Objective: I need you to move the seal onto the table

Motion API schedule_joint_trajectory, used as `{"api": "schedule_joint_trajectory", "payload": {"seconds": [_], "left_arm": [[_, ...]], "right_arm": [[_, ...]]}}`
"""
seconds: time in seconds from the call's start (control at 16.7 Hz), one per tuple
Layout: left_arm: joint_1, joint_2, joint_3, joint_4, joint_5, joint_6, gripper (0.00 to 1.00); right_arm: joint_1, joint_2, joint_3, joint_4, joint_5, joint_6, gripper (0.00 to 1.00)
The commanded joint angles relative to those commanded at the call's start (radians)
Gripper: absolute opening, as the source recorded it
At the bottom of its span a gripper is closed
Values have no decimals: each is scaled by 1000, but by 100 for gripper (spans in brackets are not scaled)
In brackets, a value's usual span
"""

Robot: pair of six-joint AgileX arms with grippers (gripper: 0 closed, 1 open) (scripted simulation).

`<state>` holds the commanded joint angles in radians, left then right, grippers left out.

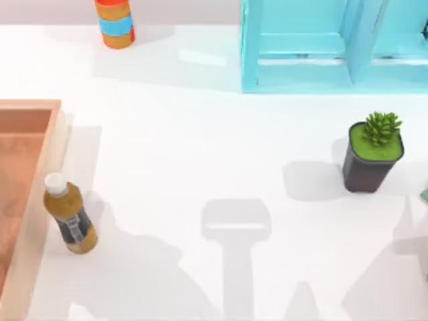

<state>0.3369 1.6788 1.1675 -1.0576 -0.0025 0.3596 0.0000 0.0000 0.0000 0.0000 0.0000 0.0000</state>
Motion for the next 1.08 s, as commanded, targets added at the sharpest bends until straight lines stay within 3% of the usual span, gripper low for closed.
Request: {"api": "schedule_joint_trajectory", "payload": {"seconds": [0.42, 0.78, 1.08], "left_arm": [[2, 63, -180, 239, 0, 3, 100], [2, 68, -200, 266, 0, 3, 100], [2, 68, -200, 266, 0, 3, 62]], "right_arm": [[0, 0, 0, 0, 0, 0, 100], [0, 0, 0, 0, 0, 0, 100], [0, 0, 0, 0, 0, 0, 100]]}}
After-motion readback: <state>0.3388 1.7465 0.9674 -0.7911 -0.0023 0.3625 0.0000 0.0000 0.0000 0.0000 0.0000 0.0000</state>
